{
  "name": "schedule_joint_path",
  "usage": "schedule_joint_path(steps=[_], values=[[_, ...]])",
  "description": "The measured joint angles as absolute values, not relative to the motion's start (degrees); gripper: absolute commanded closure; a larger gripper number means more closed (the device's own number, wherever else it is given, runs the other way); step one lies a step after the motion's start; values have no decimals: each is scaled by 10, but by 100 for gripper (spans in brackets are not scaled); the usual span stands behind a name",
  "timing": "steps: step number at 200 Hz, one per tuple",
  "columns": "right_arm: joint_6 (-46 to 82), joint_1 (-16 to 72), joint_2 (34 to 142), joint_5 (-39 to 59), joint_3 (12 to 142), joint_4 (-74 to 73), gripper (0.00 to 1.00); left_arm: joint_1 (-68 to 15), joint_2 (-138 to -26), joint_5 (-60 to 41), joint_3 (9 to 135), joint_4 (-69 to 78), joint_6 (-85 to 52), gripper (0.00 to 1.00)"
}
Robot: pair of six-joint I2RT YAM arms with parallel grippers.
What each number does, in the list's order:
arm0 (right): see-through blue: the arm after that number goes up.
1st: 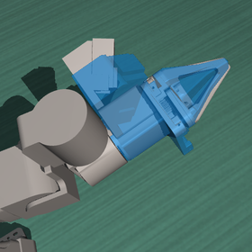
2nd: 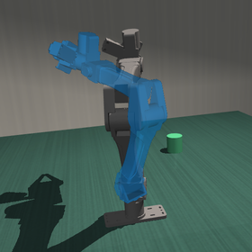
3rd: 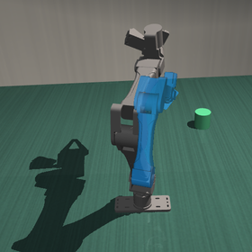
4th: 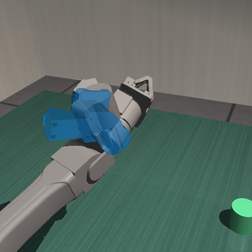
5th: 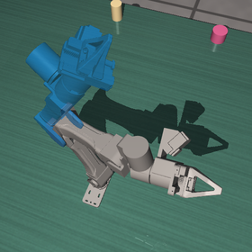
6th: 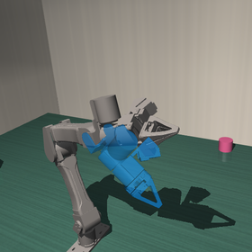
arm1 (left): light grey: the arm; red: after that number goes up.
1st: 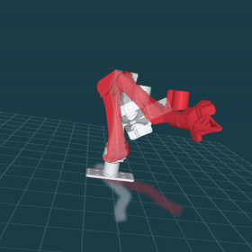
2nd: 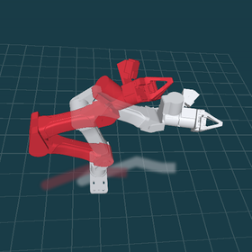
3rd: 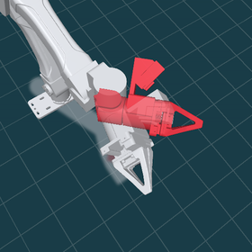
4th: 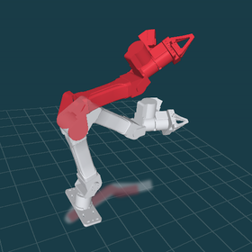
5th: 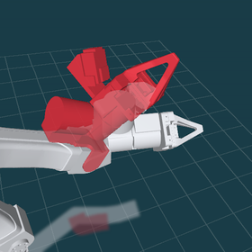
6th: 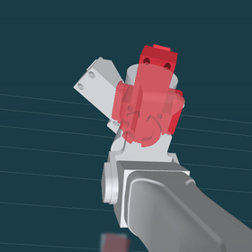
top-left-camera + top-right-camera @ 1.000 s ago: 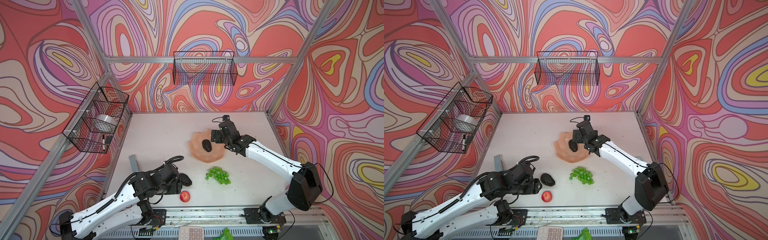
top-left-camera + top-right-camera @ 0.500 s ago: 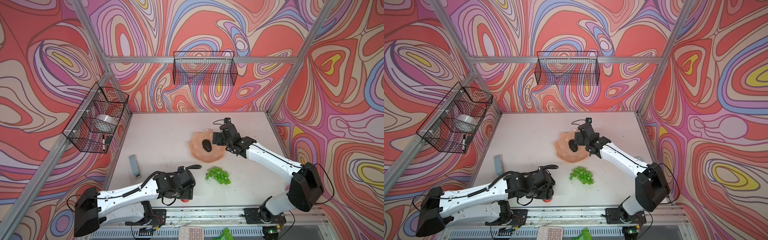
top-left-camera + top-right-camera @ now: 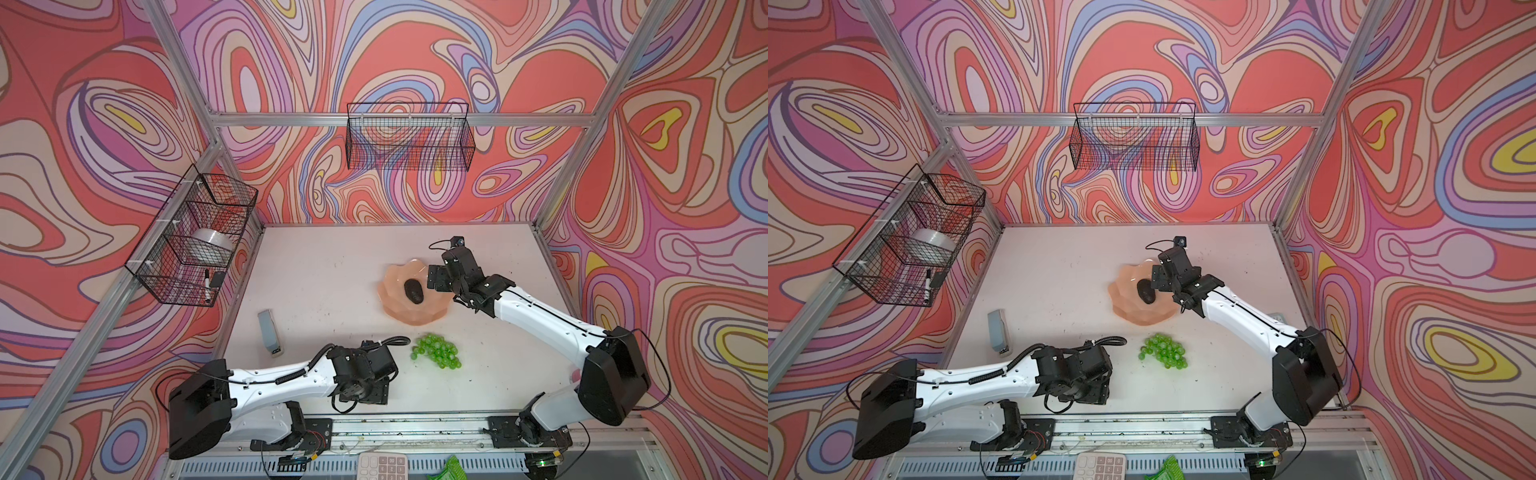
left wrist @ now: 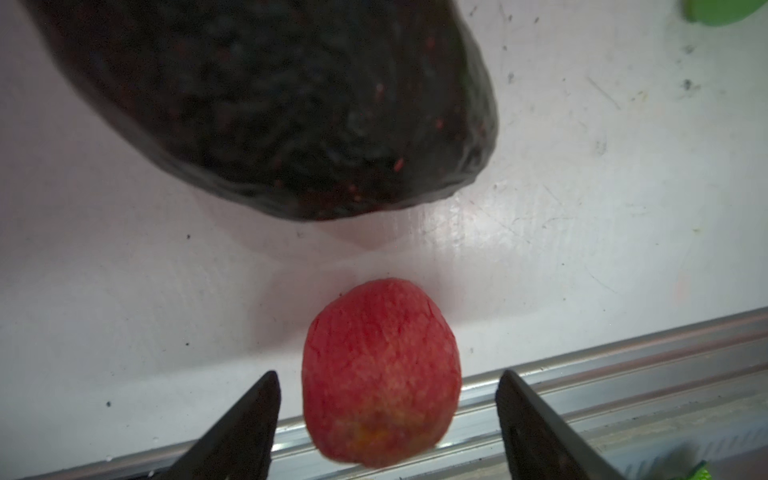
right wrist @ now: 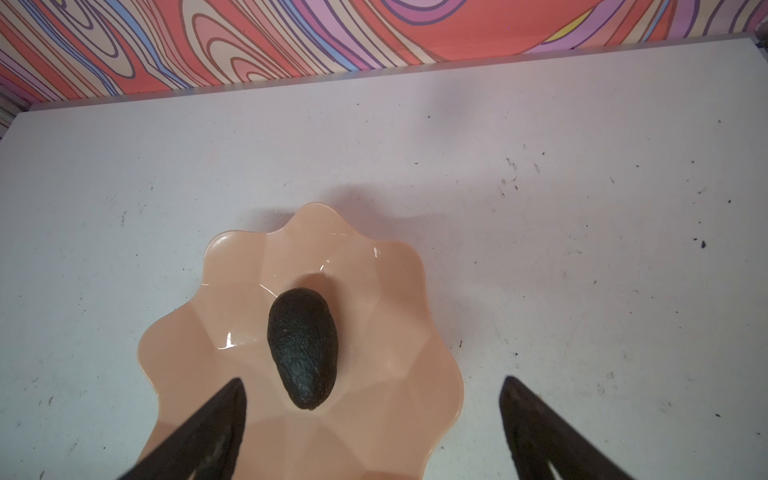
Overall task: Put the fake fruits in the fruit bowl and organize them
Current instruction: 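Lower the left gripper onto the red apple and close it, then lift the red apple with the left gripper and carry it into the bowl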
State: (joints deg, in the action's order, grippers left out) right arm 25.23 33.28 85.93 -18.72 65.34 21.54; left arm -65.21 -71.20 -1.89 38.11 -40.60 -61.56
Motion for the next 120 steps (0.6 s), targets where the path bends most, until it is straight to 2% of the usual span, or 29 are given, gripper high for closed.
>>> schedule_joint_path(steps=[49, 93, 120], values=[[255, 329, 859, -187, 652, 213, 2, -652, -726, -6, 381, -409, -616, 43], [257, 329, 860, -186, 649, 209, 2, -652, -700, 24, 381, -435, -614, 54], [258, 327, 860, -186, 649, 206, 2, -652, -654, 53, 406, -491, -603, 55]])
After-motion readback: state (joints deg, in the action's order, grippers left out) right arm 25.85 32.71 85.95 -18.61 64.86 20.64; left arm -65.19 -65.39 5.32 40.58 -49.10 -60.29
